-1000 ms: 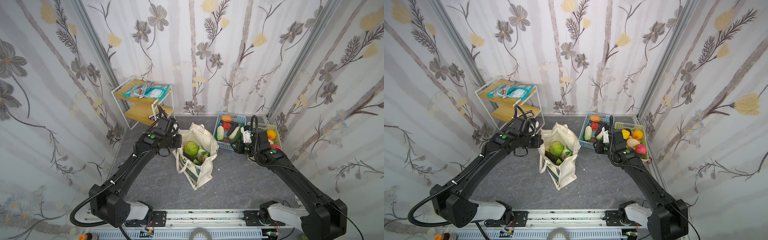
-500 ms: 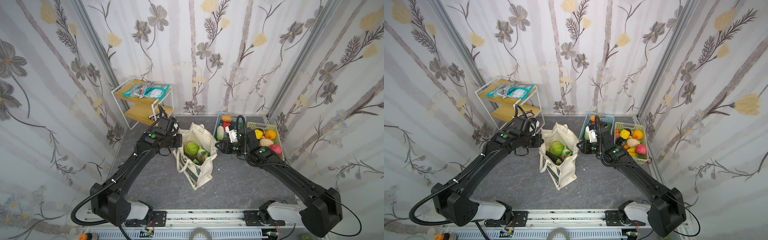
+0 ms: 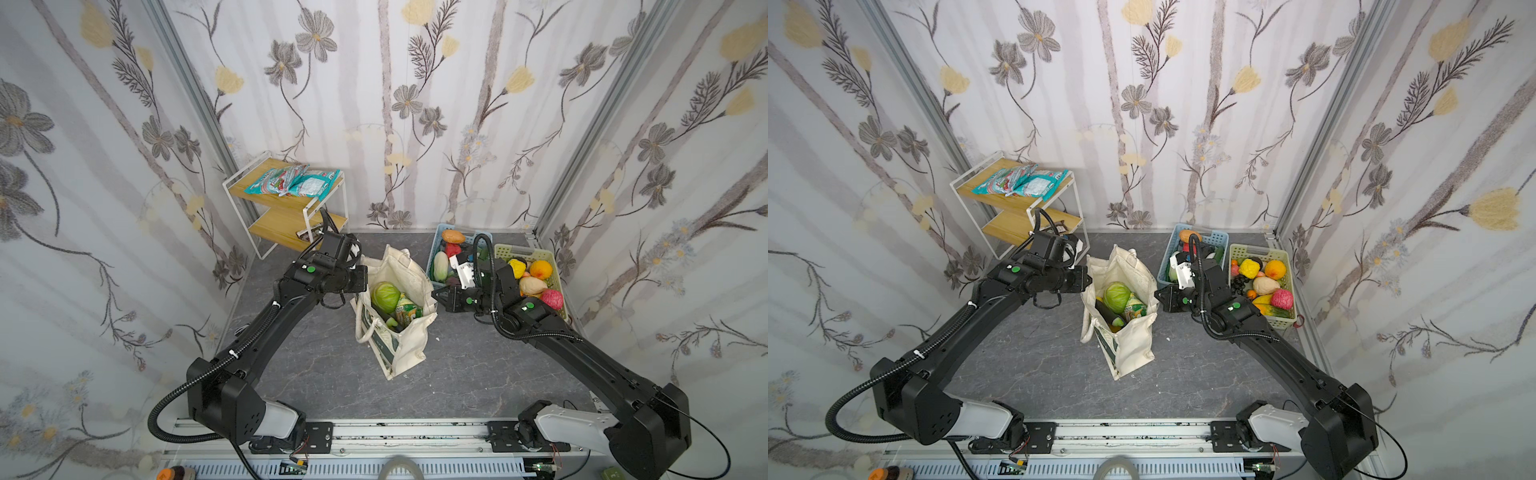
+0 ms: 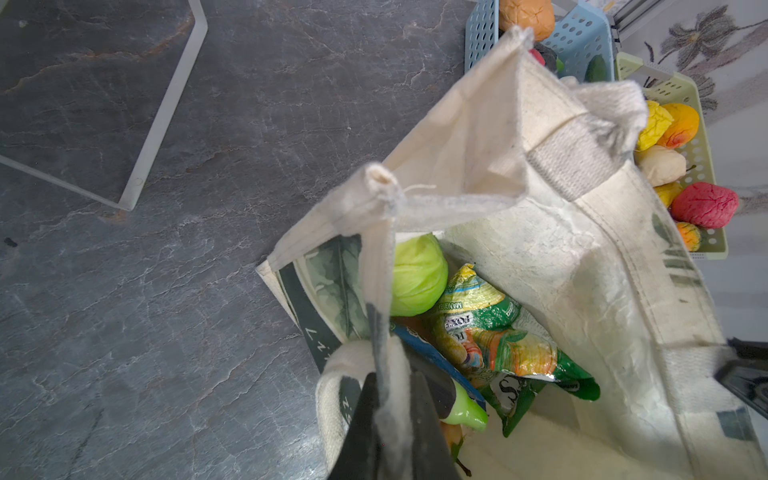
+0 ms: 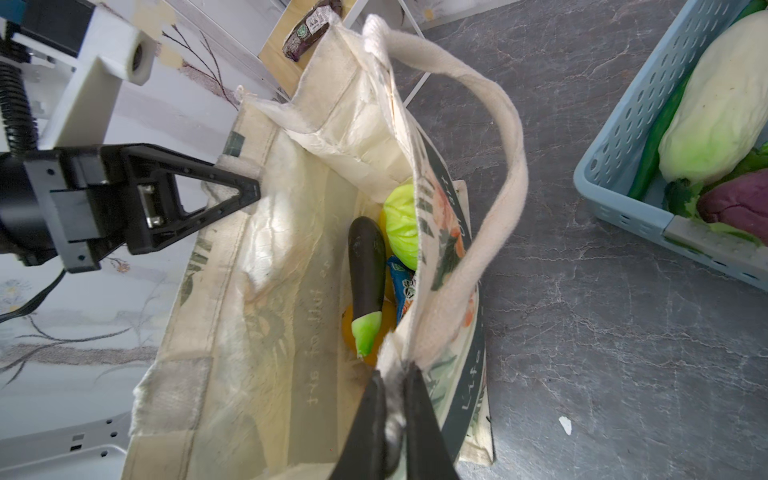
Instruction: Place the food into the grocery bag and tie it
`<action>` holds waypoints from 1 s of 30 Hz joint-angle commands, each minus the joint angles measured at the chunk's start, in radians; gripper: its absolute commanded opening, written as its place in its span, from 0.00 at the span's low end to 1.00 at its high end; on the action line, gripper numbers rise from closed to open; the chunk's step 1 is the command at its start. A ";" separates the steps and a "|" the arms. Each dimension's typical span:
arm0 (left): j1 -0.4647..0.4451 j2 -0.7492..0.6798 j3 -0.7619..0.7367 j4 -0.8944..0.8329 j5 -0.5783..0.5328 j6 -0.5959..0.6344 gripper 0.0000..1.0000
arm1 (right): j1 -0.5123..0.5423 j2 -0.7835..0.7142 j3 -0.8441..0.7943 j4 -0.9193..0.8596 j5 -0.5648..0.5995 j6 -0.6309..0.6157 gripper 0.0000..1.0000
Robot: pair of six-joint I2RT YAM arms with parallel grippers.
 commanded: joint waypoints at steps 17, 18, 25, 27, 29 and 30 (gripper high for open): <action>0.005 0.174 0.087 0.110 -0.003 -0.067 0.03 | 0.182 -0.170 -0.112 0.004 0.085 0.135 0.20; 0.008 0.171 0.088 0.109 -0.005 -0.069 0.03 | 0.181 -0.167 -0.105 0.001 0.088 0.126 0.21; 0.019 0.119 0.074 0.093 -0.016 -0.057 0.11 | 0.097 -0.180 -0.060 -0.025 0.101 0.070 0.28; 0.019 0.115 0.071 0.085 -0.014 -0.055 0.15 | 0.055 -0.199 -0.059 -0.033 0.117 0.061 0.32; 0.020 0.106 0.066 0.084 -0.014 -0.058 0.24 | -0.004 -0.214 -0.068 -0.033 0.123 0.045 0.34; 0.021 0.102 0.063 0.084 -0.015 -0.060 0.28 | -0.032 -0.215 -0.071 -0.033 0.119 0.036 0.34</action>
